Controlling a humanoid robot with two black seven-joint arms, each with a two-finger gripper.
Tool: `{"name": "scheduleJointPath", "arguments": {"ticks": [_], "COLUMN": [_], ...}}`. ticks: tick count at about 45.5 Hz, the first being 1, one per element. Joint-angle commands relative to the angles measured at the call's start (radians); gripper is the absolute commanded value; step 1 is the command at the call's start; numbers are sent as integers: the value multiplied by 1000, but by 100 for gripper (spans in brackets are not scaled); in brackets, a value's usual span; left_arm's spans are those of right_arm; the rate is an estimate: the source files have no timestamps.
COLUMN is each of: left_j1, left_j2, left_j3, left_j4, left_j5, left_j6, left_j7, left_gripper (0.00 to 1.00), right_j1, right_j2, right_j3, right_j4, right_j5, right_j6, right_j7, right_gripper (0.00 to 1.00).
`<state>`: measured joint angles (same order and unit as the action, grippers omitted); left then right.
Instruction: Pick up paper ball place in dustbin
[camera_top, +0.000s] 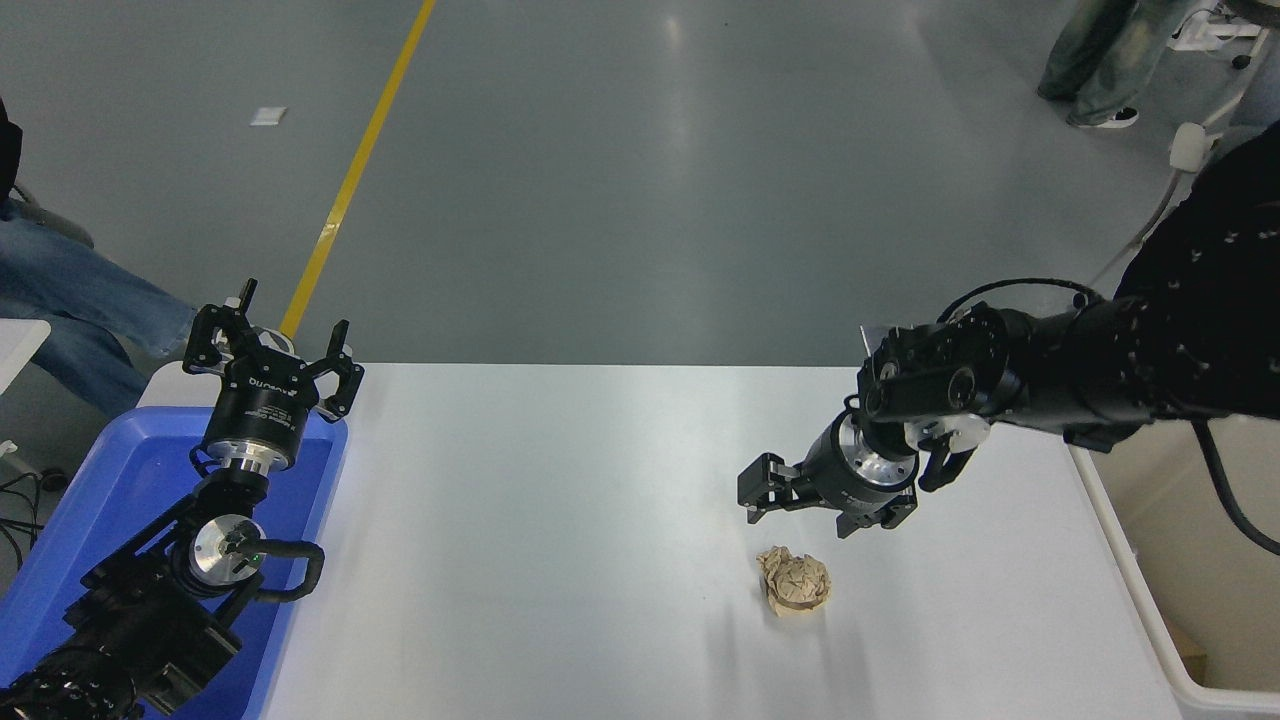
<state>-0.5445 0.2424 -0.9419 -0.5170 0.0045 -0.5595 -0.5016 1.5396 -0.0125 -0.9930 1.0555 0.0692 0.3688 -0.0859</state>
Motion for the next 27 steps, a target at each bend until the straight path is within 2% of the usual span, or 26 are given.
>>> {"name": "scheduleJointPath", "arguments": {"ticks": [1, 27], "left_j1": [0, 0], "left_j2": [0, 0], "left_j3": [0, 0], "left_j4": [0, 0], "left_j5": [0, 0], "left_j6": [0, 0], "left_j7": [0, 0], "left_gripper": [98, 98], "right_j1": [-98, -182], "right_j2": [13, 13], "right_j3": [11, 10], "right_j4": [-63, -111], "right_j5": [-2, -11], "right_j6": [-36, -60], "right_j7": [0, 0], "right_gripper": [100, 100]}}
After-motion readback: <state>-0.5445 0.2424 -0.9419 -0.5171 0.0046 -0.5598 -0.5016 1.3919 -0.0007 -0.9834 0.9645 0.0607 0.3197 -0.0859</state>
